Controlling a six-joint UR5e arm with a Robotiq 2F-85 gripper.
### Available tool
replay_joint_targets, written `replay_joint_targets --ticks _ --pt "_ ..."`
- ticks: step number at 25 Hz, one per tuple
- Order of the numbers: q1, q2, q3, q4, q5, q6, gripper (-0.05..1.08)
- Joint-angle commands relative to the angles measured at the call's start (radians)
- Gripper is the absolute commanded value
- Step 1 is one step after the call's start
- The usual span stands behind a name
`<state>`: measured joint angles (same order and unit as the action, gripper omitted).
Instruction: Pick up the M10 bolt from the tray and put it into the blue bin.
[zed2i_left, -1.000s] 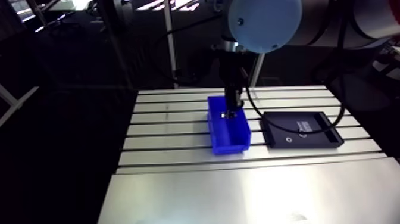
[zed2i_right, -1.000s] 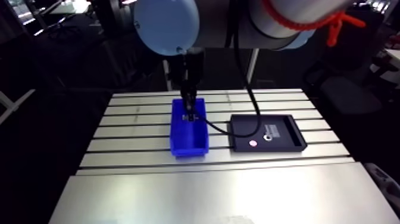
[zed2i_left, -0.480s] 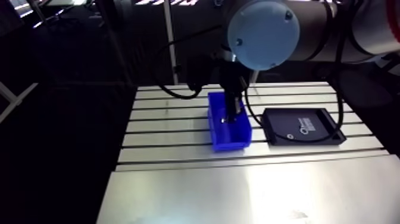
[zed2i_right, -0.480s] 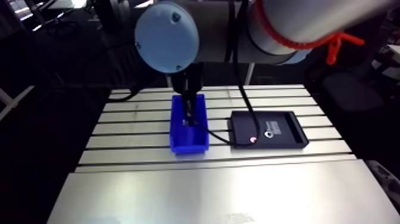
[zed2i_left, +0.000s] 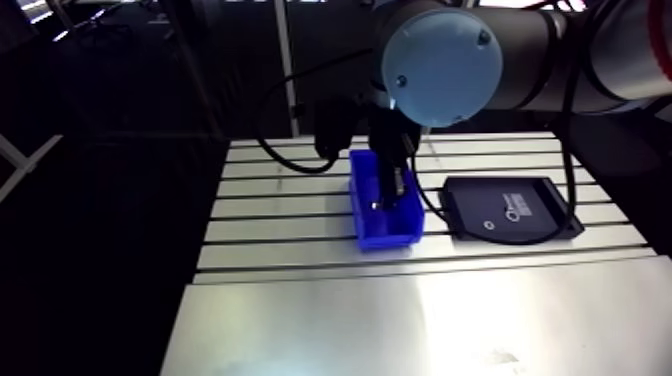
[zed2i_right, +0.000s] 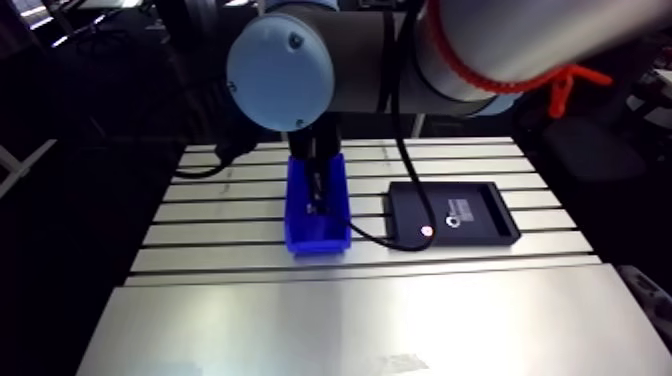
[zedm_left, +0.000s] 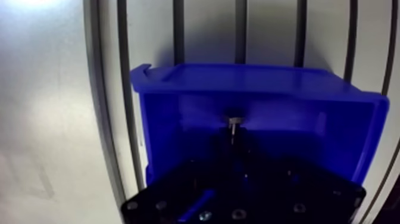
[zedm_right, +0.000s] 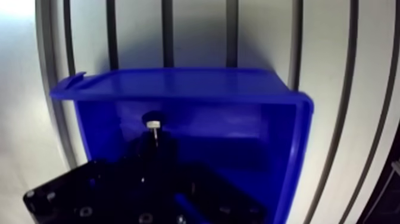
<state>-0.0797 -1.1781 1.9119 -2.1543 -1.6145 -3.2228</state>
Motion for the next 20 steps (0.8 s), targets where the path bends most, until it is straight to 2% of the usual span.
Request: replay_joint_targets --ticks 1,9,14,15,18,19,20 --pt "0.009 0.01 0.002 -0.016 0.0 0.008 1.0" --pt "0.009 0.018 0.01 -0.042 -0.002 0.01 0.99" --pt "0.009 0.022 0.01 -0.042 -0.002 0.008 0.86" --pt "0.009 0.022 0.01 -0.042 -0.002 0.008 0.79" --pt "0.011 0.022 0.01 -0.042 -0.002 0.01 0.27" --pt "0.011 0.022 0.01 -0.042 -0.002 0.008 0.18" --pt "0.009 0.021 0.011 -0.042 -0.002 0.006 0.03"
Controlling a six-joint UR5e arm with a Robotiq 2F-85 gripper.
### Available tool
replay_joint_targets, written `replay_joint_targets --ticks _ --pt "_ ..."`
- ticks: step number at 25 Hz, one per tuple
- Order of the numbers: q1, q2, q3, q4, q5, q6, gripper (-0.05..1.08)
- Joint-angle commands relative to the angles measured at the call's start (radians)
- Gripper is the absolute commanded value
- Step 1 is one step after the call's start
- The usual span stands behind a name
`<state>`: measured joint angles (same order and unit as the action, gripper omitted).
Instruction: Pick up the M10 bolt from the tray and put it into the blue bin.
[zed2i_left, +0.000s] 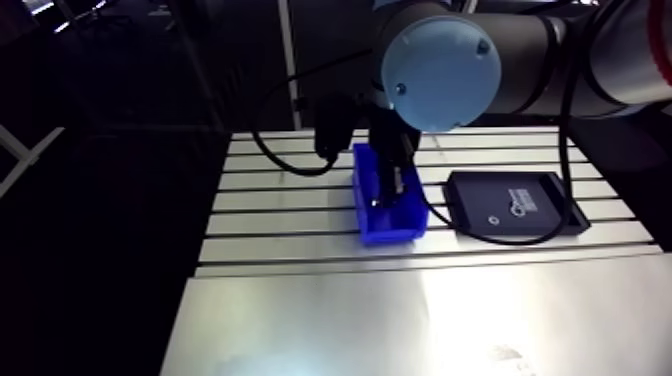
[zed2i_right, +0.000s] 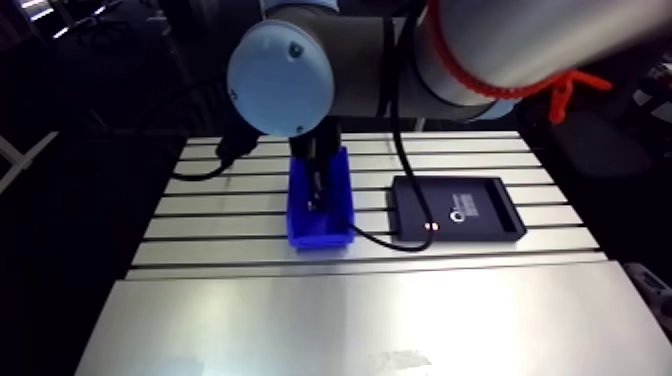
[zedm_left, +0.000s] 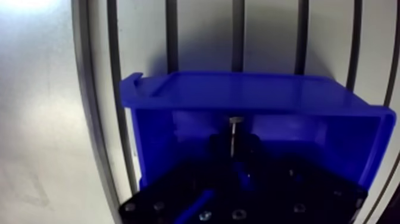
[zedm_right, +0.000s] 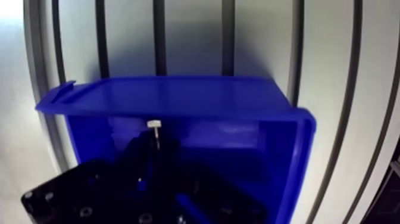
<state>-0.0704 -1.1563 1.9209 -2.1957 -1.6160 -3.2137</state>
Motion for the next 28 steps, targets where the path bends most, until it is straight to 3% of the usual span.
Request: replay_joint_targets --ticks 1,5,9,15,19,23,28 --pt "0.0 -0.002 0.004 0.0 0.0 -0.003 0.01" --pt "-0.003 -0.024 -0.003 0.001 0.0 -0.009 0.01" --pt "-0.011 -0.091 -0.024 0.017 0.006 -0.009 0.01" --pt "-0.031 -0.188 -0.069 0.176 0.011 0.046 0.01" --pt "-0.028 -0.21 -0.136 0.294 0.018 0.274 0.01" --pt "-0.025 -0.223 -0.21 0.362 0.044 0.623 0.01" --pt "-0.031 -0.23 -0.305 0.443 0.041 1.038 0.01"
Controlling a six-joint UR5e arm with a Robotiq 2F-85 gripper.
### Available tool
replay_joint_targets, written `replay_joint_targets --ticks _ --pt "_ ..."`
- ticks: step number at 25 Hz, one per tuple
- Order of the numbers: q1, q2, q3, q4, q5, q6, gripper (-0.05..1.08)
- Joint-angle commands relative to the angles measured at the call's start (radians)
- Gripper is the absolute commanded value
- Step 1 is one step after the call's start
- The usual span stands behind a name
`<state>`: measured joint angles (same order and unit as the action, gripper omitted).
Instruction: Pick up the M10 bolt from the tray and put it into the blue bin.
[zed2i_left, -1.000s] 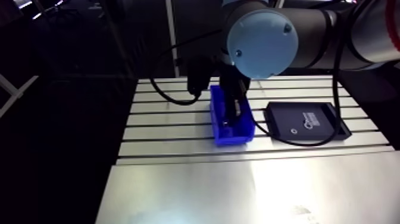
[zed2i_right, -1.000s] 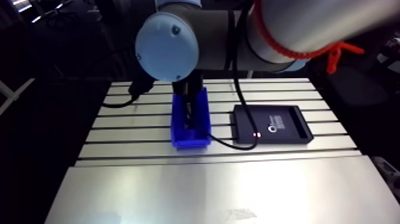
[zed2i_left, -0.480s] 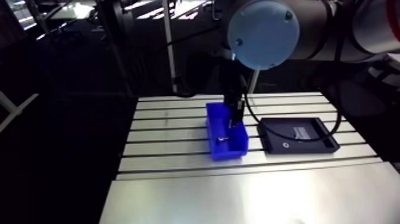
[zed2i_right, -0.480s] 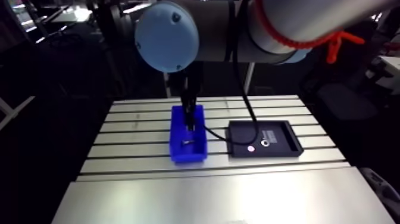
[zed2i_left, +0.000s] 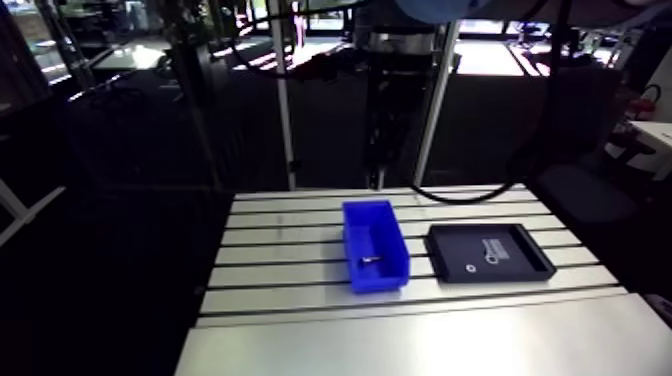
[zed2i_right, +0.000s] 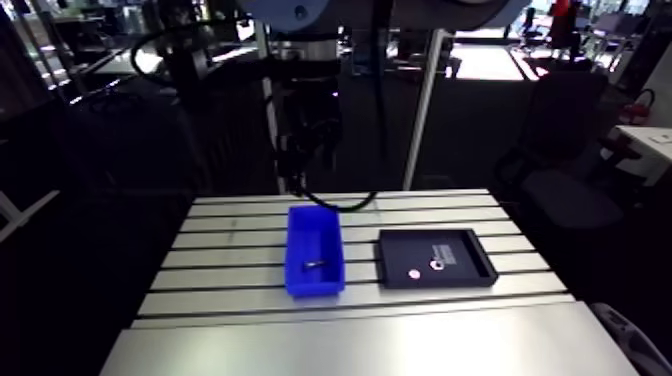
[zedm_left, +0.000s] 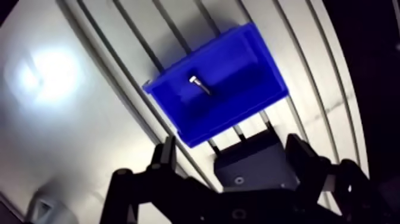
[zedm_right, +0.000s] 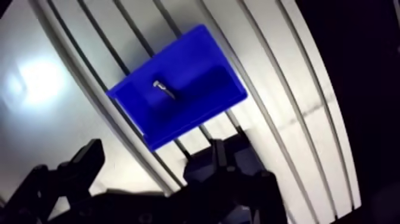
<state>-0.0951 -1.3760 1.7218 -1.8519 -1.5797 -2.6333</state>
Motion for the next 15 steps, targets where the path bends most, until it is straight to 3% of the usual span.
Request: replay_joint_targets --ticks 1,6,8,11,15 --pt "-0.006 -0.01 -0.121 0.121 0.005 0.519 0.01" --pt "-0.025 -0.036 -0.175 0.199 0.002 0.764 0.01" --pt "-0.032 -0.042 -0.205 0.26 0.002 0.804 0.01" --pt "-0.095 -0.088 -0.238 0.337 0.011 0.841 0.01" --pt "-0.095 -0.122 -0.252 0.377 0.019 0.922 0.01"
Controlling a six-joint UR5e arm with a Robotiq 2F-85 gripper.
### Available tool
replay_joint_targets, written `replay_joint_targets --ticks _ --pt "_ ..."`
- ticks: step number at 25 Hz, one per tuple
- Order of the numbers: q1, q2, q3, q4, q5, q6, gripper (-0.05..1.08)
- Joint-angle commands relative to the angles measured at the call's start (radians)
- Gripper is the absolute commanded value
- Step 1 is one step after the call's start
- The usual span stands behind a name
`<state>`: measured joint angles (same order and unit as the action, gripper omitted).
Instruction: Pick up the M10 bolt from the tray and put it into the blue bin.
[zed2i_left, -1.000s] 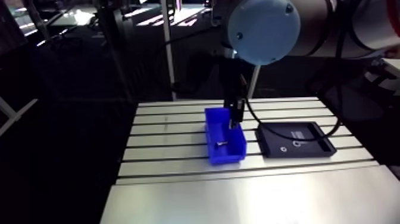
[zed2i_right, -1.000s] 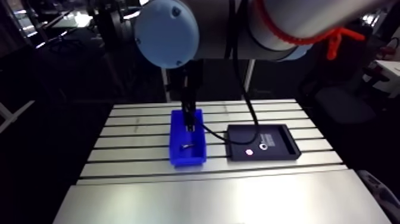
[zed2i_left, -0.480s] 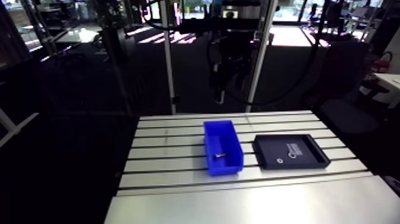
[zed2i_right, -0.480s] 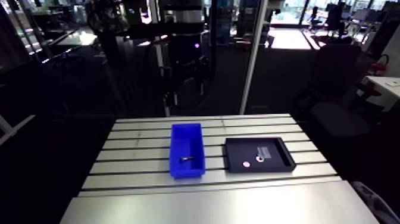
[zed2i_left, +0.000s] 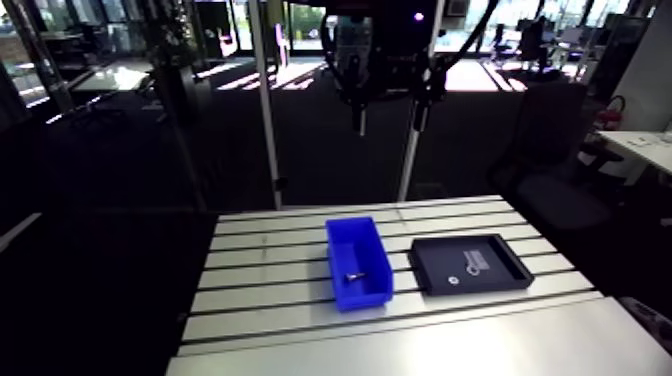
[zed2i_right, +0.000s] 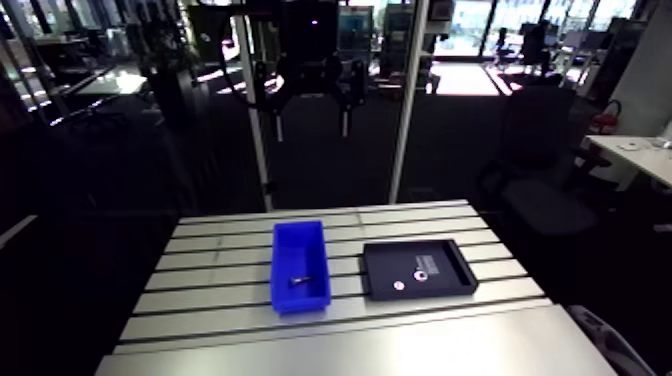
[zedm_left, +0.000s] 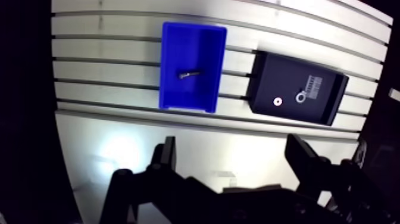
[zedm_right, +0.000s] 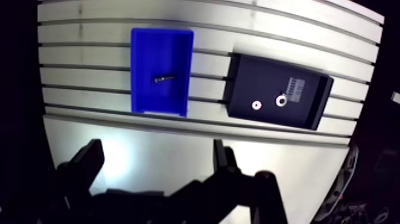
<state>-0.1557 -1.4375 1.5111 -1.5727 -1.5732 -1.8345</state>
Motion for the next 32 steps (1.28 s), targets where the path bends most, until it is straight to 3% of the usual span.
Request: replay_joint_targets --ticks 1,5,8,14,32 --pt "-0.033 -0.07 -0.041 0.101 0.012 0.133 0.01" --pt "-0.032 -0.083 -0.059 0.132 0.014 0.163 0.02" --pt "-0.03 -0.088 -0.07 0.138 0.026 0.163 0.02" --pt "-0.03 -0.083 -0.127 0.139 0.019 0.162 0.02" --pt "-0.032 -0.105 -0.084 0.132 0.022 0.16 0.01"
